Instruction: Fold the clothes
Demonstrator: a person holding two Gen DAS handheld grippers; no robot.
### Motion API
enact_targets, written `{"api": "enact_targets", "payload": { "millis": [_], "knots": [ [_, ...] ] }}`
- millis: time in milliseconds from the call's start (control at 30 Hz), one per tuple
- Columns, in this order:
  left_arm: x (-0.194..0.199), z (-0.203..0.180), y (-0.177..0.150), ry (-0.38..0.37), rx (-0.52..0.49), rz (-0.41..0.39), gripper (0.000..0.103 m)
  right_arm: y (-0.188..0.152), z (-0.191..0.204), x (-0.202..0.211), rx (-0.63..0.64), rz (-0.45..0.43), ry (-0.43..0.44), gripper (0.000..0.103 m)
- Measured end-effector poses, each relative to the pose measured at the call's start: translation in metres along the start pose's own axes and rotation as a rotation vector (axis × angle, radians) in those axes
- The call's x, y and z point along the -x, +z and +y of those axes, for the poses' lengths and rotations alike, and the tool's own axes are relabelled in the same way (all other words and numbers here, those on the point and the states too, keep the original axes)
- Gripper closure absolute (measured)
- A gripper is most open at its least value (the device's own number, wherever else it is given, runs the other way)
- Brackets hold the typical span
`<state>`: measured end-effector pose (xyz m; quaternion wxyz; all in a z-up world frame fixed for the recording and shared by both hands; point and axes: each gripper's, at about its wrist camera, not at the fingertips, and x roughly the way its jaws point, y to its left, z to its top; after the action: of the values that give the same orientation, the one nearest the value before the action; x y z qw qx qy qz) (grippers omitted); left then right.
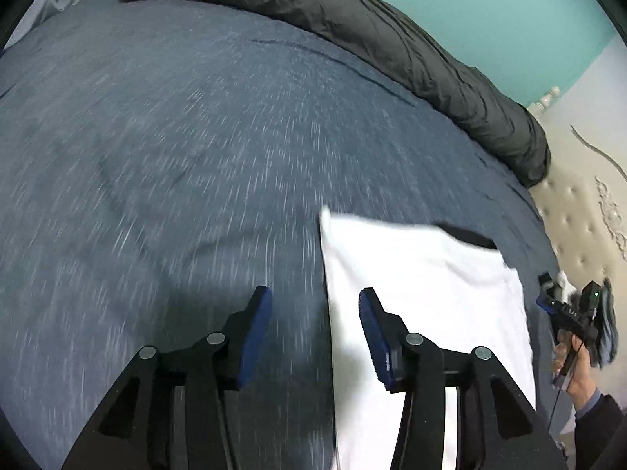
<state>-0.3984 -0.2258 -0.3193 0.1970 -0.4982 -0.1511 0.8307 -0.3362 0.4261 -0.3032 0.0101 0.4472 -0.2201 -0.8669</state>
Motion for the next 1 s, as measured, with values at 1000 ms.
{"api": "enact_targets", "payload": {
  "millis": [1000],
  "knots": [
    [0.072,-0.009,-0.185,-0.036,-0.068,0.189,0.050,-0.202,0.014,0.109,0.159,0.232,0.077,0.063]
  ]
}}
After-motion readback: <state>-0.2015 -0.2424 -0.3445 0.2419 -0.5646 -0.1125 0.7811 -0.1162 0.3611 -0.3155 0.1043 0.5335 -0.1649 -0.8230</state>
